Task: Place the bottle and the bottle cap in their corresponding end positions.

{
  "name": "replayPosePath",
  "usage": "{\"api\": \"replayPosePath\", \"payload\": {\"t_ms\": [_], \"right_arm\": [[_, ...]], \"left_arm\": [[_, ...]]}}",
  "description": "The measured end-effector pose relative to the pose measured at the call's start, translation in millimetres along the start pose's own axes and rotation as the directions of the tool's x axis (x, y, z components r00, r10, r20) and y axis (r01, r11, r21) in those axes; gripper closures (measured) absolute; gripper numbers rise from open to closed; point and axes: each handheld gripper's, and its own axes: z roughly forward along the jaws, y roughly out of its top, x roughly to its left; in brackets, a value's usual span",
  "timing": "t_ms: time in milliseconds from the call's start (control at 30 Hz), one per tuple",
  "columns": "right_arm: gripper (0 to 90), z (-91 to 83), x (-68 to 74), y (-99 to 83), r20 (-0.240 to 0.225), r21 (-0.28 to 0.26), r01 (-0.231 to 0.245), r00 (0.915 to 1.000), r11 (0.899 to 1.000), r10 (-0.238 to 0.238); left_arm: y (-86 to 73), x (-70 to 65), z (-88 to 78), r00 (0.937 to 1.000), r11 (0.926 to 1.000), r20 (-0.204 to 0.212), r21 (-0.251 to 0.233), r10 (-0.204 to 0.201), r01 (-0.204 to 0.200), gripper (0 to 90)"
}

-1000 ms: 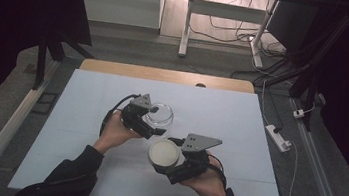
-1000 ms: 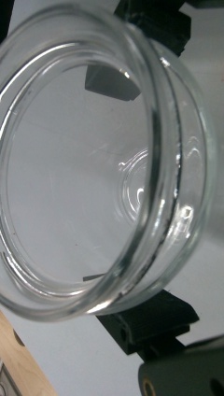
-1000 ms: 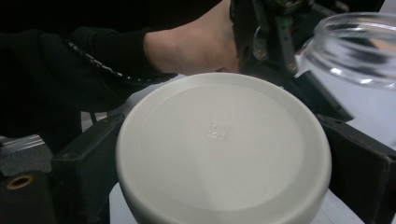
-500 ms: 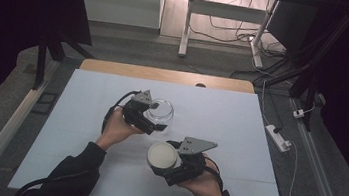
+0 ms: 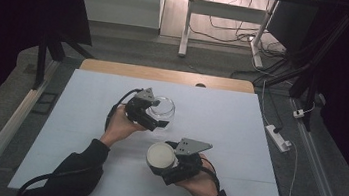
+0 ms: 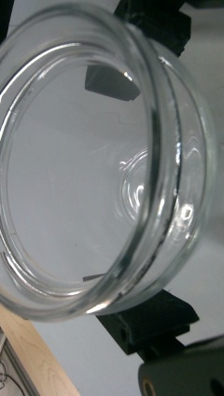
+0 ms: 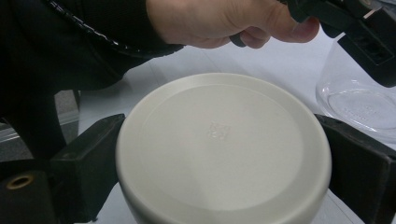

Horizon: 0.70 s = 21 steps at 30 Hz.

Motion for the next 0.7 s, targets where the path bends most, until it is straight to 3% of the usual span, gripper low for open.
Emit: {"api": "replayPosePath", "payload": {"t_ms": [700], "right_arm": [[7.3, 25.5, -14.8, -15.6, 0.029, 0.030, -0.006, 0.9996, 1.000, 0.005]], "left_arm": [[-7.4, 10.4, 21.8, 0.9996, 0.9996, -0.025, 0.024, -0.017, 0.018, 7.4]]}}
